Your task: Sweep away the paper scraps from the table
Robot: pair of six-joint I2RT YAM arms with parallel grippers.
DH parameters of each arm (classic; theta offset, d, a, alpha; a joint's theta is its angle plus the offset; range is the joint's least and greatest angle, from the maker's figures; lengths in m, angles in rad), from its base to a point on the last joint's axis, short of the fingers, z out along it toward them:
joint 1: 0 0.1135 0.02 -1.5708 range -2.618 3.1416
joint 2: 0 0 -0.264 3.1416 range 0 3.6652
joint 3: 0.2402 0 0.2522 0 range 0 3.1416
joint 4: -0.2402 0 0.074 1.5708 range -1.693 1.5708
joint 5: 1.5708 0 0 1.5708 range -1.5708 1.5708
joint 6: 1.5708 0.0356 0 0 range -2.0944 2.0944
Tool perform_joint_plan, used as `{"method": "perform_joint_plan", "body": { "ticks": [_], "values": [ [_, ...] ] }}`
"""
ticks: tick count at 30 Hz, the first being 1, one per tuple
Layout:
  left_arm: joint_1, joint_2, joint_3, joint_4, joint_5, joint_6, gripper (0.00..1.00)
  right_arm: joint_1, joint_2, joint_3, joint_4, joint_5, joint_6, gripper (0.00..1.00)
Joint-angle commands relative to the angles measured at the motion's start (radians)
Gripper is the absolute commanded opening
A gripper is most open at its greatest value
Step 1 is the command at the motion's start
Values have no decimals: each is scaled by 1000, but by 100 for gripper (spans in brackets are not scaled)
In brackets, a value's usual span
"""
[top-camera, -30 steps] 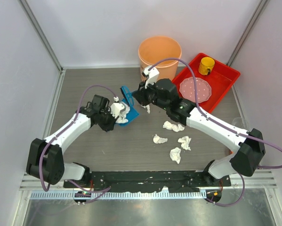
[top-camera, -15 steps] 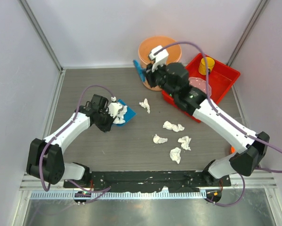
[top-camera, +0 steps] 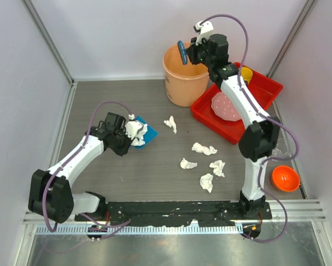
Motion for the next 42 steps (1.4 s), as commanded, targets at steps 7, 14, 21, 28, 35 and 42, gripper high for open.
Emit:
{"method": "perform_joint_plan", "body": {
  "ticks": [7,14,21,28,35,42],
  "values": [
    [4,-45,-12,-1,-1,4,0,-7,278,373,-236,-347,44,1],
    [5,-49,6,-15,9,1,0,20,294,327,-287,-381,19,1],
    [5,-77,72,-119,13,5,0,96,281,278,-238,-441,51,1],
    [27,-135,175,-298,22,-19,0,180,246,247,-218,-385,10,1],
    [47,-209,291,-470,36,-62,0,224,228,215,-208,-412,18,1],
    [59,-187,463,-579,-31,-70,0,295,211,186,-208,-410,21,1]
  ]
}}
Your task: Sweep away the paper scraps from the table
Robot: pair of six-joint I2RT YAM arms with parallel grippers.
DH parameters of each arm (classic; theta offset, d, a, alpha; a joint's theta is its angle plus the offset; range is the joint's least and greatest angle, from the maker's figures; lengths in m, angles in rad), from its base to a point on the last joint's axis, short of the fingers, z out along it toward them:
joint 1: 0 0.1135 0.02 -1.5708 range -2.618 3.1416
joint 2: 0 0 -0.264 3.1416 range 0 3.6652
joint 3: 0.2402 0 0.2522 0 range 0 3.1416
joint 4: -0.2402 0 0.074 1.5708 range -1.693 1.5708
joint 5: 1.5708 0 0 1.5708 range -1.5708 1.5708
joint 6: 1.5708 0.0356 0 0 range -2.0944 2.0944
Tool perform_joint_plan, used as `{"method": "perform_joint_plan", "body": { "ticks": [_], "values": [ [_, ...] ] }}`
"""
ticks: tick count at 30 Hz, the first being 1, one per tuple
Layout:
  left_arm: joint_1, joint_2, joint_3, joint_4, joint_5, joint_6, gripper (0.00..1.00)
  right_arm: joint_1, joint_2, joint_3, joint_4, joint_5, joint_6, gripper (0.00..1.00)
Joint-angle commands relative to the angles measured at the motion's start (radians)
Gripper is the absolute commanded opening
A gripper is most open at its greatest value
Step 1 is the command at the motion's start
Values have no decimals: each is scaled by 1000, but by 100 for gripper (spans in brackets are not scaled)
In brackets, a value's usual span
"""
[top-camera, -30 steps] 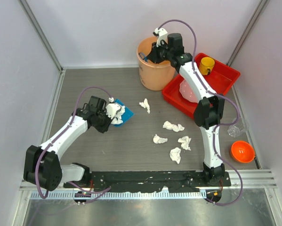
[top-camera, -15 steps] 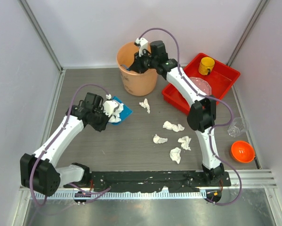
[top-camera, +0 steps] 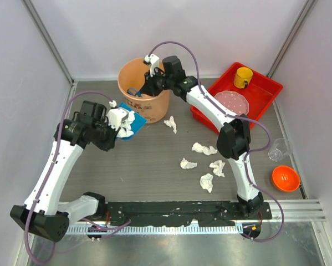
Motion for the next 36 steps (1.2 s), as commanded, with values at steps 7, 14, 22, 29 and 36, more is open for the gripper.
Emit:
{"method": "perform_joint_plan", "body": {
  "ticks": [7,14,22,29,36],
  "values": [
    [24,66,221,-170,-29,-11,0,60,-123,-16,43,-20,35,1],
    [31,139,364,-178,-32,-14,0,58,-184,7,60,177,67,1],
    [33,279,498,-109,-104,-27,0,46,-293,19,173,553,63,1],
    [33,529,808,-109,-81,-57,0,28,-419,-74,240,757,2,1],
    [31,793,1140,-97,-329,-34,0,17,-562,-228,303,817,-64,1]
  ]
}}
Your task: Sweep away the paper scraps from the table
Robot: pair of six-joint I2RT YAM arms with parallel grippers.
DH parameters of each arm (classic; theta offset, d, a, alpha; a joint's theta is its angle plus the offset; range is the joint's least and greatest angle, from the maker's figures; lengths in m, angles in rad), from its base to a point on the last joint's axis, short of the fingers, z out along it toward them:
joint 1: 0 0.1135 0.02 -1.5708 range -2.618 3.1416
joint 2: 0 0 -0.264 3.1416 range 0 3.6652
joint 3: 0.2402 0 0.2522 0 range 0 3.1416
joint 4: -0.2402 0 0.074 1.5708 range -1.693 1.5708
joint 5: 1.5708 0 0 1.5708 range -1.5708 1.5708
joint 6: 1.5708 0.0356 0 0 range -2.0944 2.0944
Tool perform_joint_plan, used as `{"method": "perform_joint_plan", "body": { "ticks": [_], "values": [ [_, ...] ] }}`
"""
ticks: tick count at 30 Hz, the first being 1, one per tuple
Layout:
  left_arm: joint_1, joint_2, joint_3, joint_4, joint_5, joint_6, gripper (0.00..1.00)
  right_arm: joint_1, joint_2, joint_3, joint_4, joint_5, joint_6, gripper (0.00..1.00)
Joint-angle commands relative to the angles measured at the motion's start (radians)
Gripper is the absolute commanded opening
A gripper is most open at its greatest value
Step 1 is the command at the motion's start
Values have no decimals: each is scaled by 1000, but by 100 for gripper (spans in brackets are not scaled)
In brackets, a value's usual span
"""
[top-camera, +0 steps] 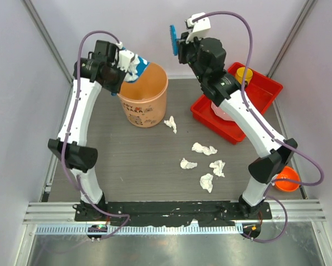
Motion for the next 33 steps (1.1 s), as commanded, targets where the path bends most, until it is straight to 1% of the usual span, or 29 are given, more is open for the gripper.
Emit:
{"method": "perform_joint_plan", "body": {
  "ticks": [1,2,3,4,5,6,7,8,9,10,11,12,13,14,15,16,17,18,19,21,26,27,28,29,30,32,33],
  "values": [
    [2,105,190,63,-216,46,0,0,-103,-61,86,79,-67,1],
    [-8,116,202,78,-258,68,0,0,-135,-90,88,82,-76,1],
    [-18,124,205,100,-366,92,0,0,-152,-106,93,85,-81,1],
    [-31,124,187,154,-416,168,0,0,-169,-122,97,78,-86,1],
    [-58,121,166,190,-477,209,0,0,-187,-154,100,78,-90,1],
    [-72,112,137,277,-572,261,0,0,-221,-171,103,75,-92,1],
    [-86,102,71,323,-618,352,0,0,-241,-188,106,67,-93,1],
    [-110,80,32,375,-661,409,0,0,-258,-223,111,53,-96,1],
    [-121,67,-4,484,-736,460,0,0,-294,-242,116,47,-101,1],
    [-132,56,-79,546,-769,509,0,0,-310,-262,126,35,-104,1],
    [-149,27,-118,610,-796,624,0,0,-324,-294,129,6,-105,1],
    [-156,12,-158,737,-823,676,0,0,-353,-307,126,-13,-115,1],
    [-170,-5,-242,812,-867,742,0,0,-362,-314,110,-23,-115,1],
    [-176,-40,-293,892,-887,872,0,0,-370,-316,97,-34,-113,1],
    [-181,-60,-346,1066,-899,955,0,-1,-376,-314,84,-40,-113,1],
    [-189,-74,-449,1156,-913,1027,0,0,-385,-314,61,-46,-115,1],
    [-190,-85,-494,1237,-916,1159,0,0,-391,-316,53,-57,-118,1],
    [-193,-100,-559,1373,-921,1210,0,0,-396,-317,44,-62,-121,1],
    [-195,-100,-580,1425,-933,1250,0,0,-403,-320,39,-66,-127,1],
    [-193,-97,-608,1512,-949,1334,0,0,-410,-322,28,-77,-133,1],
    [-195,-105,-647,1646,-947,1431,0,0,-417,-322,-1,-92,-167,1],
    [-195,-115,-684,1676,-936,1491,0,0,-420,-325,-9,-103,-171,1],
    [-195,-120,-709,1712,-923,1522,0,-1,-422,-328,-12,-109,-173,1],
    [-195,-125,-732,1785,-906,1555,0,0,-422,-328,-18,-118,-184,1],
    [-195,-126,-758,1808,-906,1591,0,2,-420,-325,-36,-134,-188,1],
    [-195,-122,-729,1818,-948,1571,0,0,-414,-320,-83,-135,-181,1],
    [-193,-122,-705,1791,-965,1542,0,0,-414,-327,-105,-122,-161,1]
  ]
}}
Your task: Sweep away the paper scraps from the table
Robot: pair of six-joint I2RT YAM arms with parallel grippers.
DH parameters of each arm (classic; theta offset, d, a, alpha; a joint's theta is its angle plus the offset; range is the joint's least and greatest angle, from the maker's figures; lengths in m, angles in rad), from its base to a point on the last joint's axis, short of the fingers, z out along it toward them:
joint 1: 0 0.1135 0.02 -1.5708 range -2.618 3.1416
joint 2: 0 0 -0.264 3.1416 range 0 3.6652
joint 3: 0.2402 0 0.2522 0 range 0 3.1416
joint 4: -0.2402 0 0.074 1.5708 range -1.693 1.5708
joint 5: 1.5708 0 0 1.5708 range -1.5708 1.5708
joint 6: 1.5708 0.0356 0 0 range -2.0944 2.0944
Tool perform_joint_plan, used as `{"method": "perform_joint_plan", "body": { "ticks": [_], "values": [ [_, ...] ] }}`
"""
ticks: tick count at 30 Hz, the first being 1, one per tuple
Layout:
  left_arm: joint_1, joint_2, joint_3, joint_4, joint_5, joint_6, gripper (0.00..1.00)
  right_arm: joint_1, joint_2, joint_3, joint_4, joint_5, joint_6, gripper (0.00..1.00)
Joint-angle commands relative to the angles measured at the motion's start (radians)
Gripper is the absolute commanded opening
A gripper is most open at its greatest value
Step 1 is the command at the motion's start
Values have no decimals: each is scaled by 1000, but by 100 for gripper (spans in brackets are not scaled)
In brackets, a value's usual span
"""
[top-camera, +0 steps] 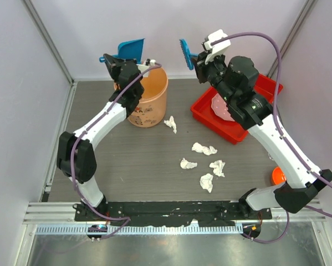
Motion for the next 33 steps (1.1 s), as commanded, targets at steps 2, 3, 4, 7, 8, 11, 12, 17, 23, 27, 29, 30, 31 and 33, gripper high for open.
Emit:
{"method": "perform_joint_plan", "body": {
  "ticks": [2,3,4,7,8,11,12,17,23,27,29,30,31,33],
  "values": [
    [8,-65,150,-111,-75,-176,0,3,-42,-33,-97,22,93,1],
    [12,-85,213,-281,-57,-342,0,3,-53,-108,-97,20,124,1],
    [19,-111,287,-487,-10,-664,0,3,-65,-156,-87,-7,150,1],
    [77,-164,539,-1205,259,-1112,0,0,-79,-300,-22,-19,277,1],
    [88,-192,538,-1264,309,-1159,0,-7,-68,-312,-19,-21,311,1],
    [101,-359,317,-1323,446,-1246,0,-59,13,-305,-9,-48,493,1],
    [101,-404,250,-1319,462,-1263,0,-87,62,-291,1,-64,589,1],
    [111,-554,-129,-1331,551,-1359,0,-89,237,-210,68,-6,479,1],
    [200,-668,-391,-1380,687,-1395,0,-96,416,-99,-13,7,442,1],
    [208,-691,-525,-1351,728,-1405,0,-98,490,-90,20,-13,593,1],
    [209,-674,-565,-1342,756,-1421,0,-110,515,-90,76,-29,659,1],
    [211,-669,-573,-1341,774,-1422,0,-118,547,-81,90,-53,696,1],
    [212,-662,-587,-1338,773,-1418,0,-122,562,-75,96,-97,730,1],
    [214,-659,-600,-1337,752,-1412,0,-130,601,-66,94,-151,780,1]
  ]
}}
